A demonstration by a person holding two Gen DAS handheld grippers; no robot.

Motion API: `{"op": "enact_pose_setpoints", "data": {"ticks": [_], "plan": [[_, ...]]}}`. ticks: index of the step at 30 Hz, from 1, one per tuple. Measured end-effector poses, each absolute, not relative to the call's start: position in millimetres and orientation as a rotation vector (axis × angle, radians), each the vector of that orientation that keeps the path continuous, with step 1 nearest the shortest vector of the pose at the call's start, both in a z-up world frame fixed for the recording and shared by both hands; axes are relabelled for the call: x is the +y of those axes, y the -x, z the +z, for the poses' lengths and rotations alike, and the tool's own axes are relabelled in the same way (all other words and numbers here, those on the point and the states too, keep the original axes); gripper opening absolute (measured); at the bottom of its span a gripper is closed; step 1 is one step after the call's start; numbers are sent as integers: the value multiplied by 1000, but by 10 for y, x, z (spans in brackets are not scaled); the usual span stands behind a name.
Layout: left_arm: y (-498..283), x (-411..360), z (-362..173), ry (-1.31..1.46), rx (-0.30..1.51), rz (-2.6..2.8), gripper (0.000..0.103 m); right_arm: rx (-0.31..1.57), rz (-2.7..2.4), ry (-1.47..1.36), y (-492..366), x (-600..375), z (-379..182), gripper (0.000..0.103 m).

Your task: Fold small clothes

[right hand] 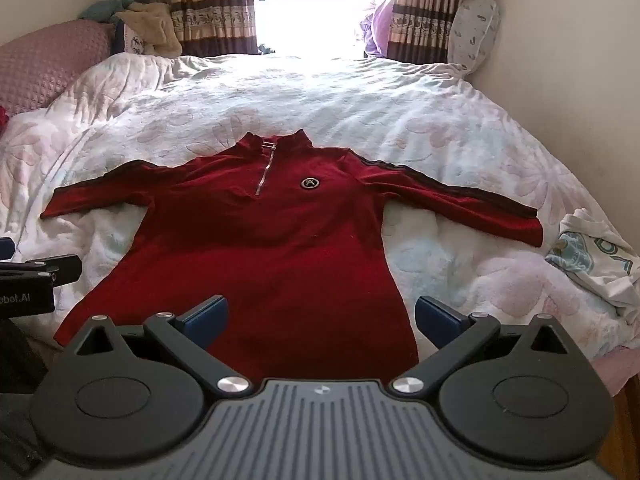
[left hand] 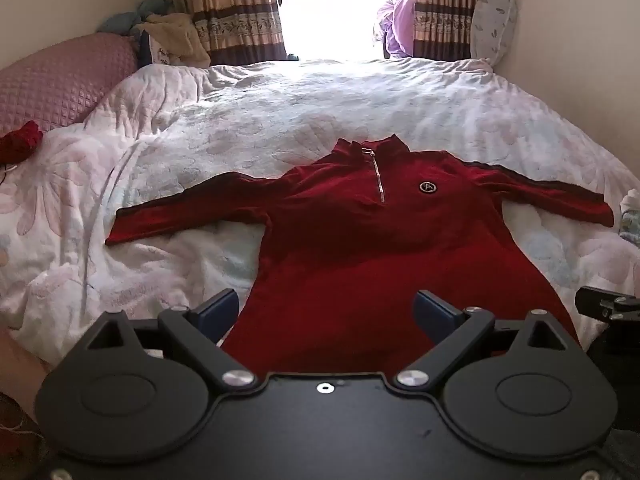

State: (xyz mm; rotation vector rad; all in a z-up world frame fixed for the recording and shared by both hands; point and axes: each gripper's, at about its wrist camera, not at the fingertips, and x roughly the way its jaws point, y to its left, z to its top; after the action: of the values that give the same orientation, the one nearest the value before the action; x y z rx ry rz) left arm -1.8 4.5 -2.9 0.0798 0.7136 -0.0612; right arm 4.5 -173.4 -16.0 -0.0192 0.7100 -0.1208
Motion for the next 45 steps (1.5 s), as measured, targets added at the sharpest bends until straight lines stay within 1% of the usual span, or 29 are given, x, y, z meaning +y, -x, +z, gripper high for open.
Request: {"op": "enact_pose_setpoints", "data": {"ticks": [9,11,45], "plan": [[22,33,-53,-62,712,-62,97,704,-114,35,118,-1613,-142,103],[21,32,-55,-63,712,-65,97,718,-121,8,-65,-1719,-174,103],[30,50,-65,-59,705,-87,97,716,-121,11,-61,-1700,-184,103]]}}
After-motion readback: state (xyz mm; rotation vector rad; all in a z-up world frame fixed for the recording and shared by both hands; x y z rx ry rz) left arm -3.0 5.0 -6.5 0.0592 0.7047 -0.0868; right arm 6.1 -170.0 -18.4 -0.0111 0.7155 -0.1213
